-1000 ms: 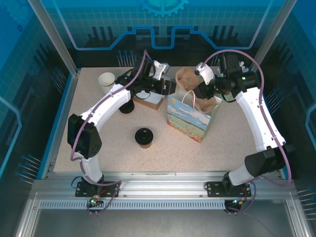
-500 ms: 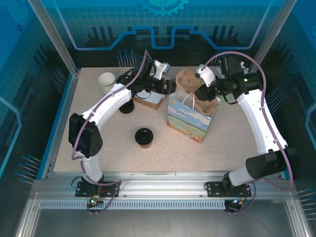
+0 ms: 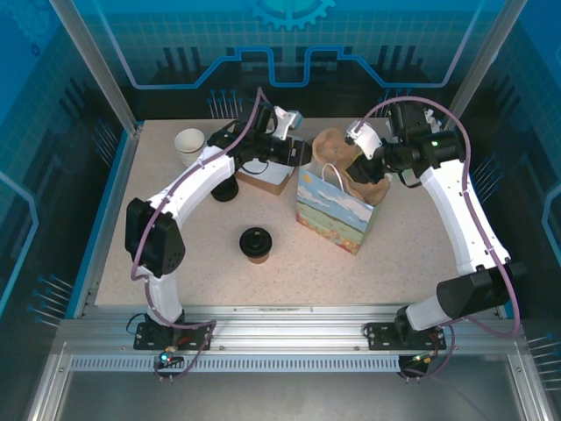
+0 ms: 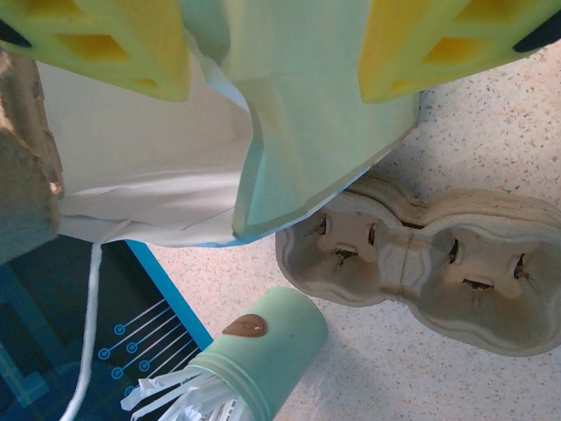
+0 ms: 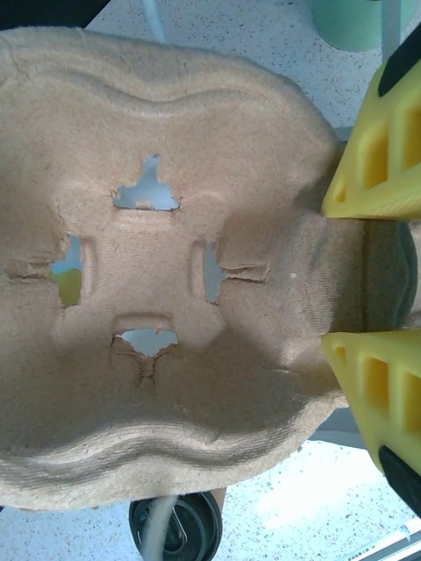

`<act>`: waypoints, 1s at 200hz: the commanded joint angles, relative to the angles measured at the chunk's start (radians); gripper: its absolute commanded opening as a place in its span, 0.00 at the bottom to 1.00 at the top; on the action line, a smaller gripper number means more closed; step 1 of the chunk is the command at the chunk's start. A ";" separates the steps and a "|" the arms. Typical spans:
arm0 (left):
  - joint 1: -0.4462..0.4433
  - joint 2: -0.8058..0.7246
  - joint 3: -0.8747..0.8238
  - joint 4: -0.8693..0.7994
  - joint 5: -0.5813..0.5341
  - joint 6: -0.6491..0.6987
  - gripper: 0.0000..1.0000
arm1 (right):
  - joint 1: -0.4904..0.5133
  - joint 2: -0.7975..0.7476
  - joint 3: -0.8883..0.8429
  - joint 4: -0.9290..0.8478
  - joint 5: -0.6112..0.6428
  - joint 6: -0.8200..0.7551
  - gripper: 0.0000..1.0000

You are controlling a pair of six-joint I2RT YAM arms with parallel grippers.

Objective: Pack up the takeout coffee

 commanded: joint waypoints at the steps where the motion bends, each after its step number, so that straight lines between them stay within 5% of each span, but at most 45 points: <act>1: 0.010 0.028 0.028 -0.040 0.008 0.011 0.54 | 0.009 -0.016 -0.012 -0.042 0.026 -0.031 0.29; 200: 0.030 0.028 0.026 -0.030 0.012 0.003 0.55 | 0.081 0.060 0.006 -0.119 0.159 -0.013 0.29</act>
